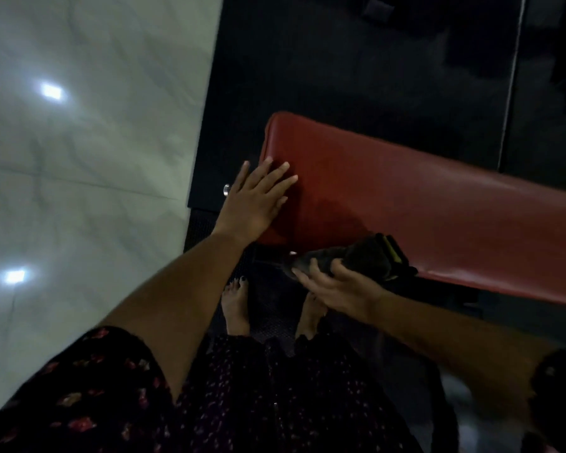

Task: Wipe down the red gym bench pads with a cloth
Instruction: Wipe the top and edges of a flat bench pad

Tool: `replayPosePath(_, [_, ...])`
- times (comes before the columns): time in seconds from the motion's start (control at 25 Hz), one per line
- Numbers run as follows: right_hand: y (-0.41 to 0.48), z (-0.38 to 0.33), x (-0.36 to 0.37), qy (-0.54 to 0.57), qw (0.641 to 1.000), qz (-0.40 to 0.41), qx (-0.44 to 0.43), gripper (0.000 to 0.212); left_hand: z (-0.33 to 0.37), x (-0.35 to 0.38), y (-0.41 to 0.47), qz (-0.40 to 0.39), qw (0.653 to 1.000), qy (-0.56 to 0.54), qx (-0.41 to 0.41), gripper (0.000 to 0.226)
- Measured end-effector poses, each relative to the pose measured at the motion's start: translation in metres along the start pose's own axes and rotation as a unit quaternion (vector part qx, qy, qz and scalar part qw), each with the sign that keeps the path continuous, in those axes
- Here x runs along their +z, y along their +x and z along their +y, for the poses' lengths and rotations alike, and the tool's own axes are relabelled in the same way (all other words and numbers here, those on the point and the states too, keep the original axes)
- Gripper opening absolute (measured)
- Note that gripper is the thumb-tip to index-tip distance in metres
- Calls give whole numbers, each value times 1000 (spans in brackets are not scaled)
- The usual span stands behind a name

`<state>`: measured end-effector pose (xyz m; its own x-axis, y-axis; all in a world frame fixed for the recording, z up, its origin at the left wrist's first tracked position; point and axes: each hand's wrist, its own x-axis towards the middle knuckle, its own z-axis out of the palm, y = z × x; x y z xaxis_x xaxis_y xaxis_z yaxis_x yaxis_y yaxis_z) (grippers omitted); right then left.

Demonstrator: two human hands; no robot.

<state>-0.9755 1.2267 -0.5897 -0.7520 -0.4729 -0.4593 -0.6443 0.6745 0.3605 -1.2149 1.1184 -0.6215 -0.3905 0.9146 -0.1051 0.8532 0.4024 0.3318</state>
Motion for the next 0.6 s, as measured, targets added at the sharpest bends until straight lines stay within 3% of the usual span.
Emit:
replayPosePath(0.08, [-43,30,15,43,995,90,28,67,26,11,-31,104,984,3,-147,48])
replayPosePath(0.12, [-54,51,17,66,988,124,57,68,44,20,-49,133,959,-33,-246,51])
replayPosePath(0.2, [-50,98,22,95,976,155,121,62,88,35,-77,142,887,-130,-419,60])
replayPosePath(0.24, [-37,125,20,112,970,161,145,58,110,40,-84,131,870,-149,-452,64])
replayPosePath(0.32, [5,173,8,142,962,163,166,56,139,48,-83,110,900,-140,-398,66])
replayPosePath(0.4, [56,211,-16,164,968,135,131,62,146,55,-73,91,940,-99,-315,66])
replayPosePath(0.52, [125,220,-57,166,983,61,50,60,133,64,-66,83,959,-42,-268,68])
replayPosePath(0.6, [158,191,-73,135,988,32,-73,53,122,67,-74,82,969,-19,-232,64])
